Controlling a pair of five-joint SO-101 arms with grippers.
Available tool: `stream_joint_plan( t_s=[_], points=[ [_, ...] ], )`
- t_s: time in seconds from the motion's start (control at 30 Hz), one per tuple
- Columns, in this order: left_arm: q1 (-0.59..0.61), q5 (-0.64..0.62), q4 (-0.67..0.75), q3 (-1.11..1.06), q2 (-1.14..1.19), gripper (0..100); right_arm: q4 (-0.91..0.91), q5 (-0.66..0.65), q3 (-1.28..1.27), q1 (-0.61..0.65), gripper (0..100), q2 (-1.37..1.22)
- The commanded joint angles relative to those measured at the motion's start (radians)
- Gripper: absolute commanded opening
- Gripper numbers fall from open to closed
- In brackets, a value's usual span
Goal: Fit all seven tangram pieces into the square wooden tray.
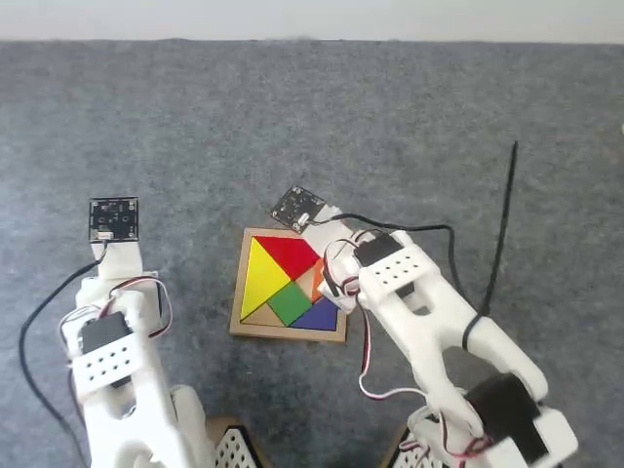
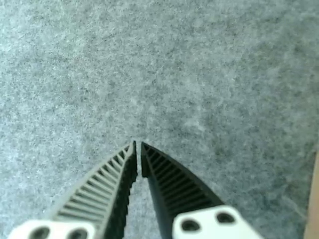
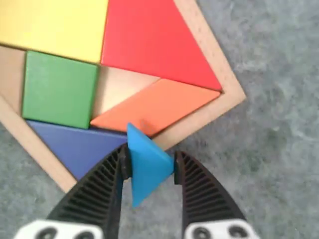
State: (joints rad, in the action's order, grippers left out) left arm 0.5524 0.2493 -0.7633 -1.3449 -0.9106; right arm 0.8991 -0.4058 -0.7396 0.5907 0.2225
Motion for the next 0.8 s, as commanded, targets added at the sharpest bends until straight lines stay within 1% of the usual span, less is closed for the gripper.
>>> stream_joint_plan(
  t_s=[0.0,0.17,0.27,0.33,0.4,0.53,0.57,0.63,0.7,0.77],
  points=[
    [0.000,0.014,0.018,0.012,0.006,2,0.025,0.031,0.040,0.005,0.9,0.108],
    [0.000,0.014,0.020,0.012,0.006,2,0.024,0.115,0.040,0.048,0.9,0.157],
    [0.000,0.014,0.020,0.012,0.006,2,0.028,0.187,0.049,0.044,0.9,0.174],
    [-0.006,0.014,0.020,0.012,0.006,2,0.070,0.229,0.069,0.035,0.9,0.211],
    [-0.017,0.014,0.020,0.013,0.006,2,0.150,0.252,0.106,0.030,0.9,0.268],
    [-0.069,0.008,-0.005,0.025,0.006,2,0.268,0.247,0.114,0.002,0.9,0.407],
    [-0.091,0.008,-0.021,0.039,0.006,2,0.283,0.230,0.100,-0.010,0.9,0.440],
    [-0.157,0.008,-0.080,0.082,0.006,2,0.303,0.135,0.060,-0.044,0.9,0.489],
    [-0.258,0.006,-0.158,0.143,0.006,2,0.308,0.002,-0.006,-0.094,0.9,0.524],
    [-0.397,0.006,-0.236,0.214,0.012,2,0.302,-0.141,-0.091,-0.156,0.9,0.532]
  ],
)
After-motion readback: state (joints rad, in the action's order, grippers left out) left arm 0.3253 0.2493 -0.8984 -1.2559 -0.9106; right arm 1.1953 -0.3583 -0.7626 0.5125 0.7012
